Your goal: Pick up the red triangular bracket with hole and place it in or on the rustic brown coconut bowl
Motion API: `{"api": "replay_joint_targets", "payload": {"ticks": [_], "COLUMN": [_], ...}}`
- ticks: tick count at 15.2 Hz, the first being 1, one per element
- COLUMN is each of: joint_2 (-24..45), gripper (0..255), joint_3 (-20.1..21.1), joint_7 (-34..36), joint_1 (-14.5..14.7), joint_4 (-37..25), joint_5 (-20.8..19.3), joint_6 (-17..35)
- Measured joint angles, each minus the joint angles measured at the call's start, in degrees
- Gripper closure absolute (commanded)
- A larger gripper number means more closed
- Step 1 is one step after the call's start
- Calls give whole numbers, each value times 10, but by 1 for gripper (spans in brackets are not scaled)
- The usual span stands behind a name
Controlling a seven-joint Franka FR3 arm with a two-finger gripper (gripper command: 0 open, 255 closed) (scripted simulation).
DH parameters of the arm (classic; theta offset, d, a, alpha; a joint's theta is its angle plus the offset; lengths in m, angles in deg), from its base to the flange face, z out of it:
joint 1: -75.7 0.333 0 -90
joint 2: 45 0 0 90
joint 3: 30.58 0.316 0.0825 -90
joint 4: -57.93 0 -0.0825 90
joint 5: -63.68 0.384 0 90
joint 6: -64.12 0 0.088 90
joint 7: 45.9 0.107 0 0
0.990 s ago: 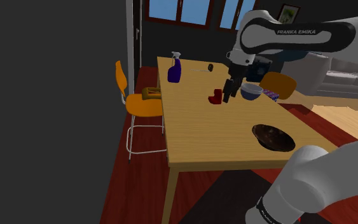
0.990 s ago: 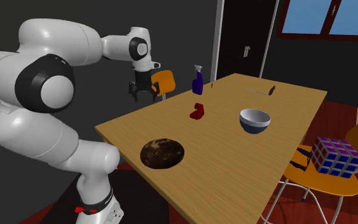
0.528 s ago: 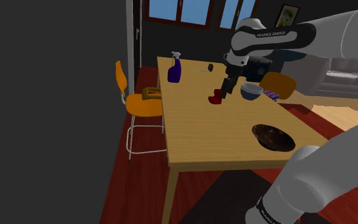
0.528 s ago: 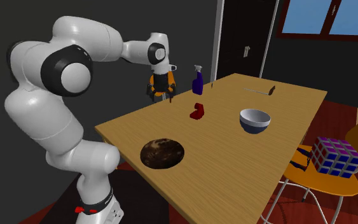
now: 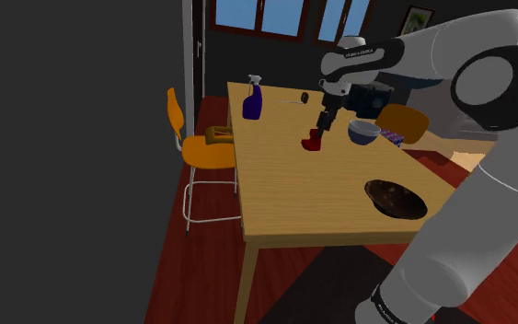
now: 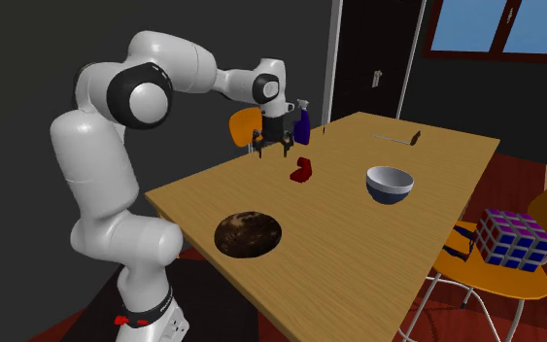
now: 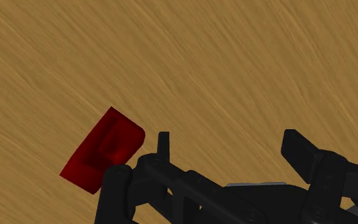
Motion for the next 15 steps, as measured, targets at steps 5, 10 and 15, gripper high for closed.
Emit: {"api": "replay_joint_targets", "payload": {"ticks": [5,10,15], "joint_2": [114,242,290], "gripper": [0,0,0], "joint_3": [-23,-22,-15], "joint_7": [-82,-148,-168], "joint_1": [-28,-79,-100], "joint_4": [-107,-249,-285], "joint_5": [60,125,148], "joint_6": [-1,-24,-15]}}
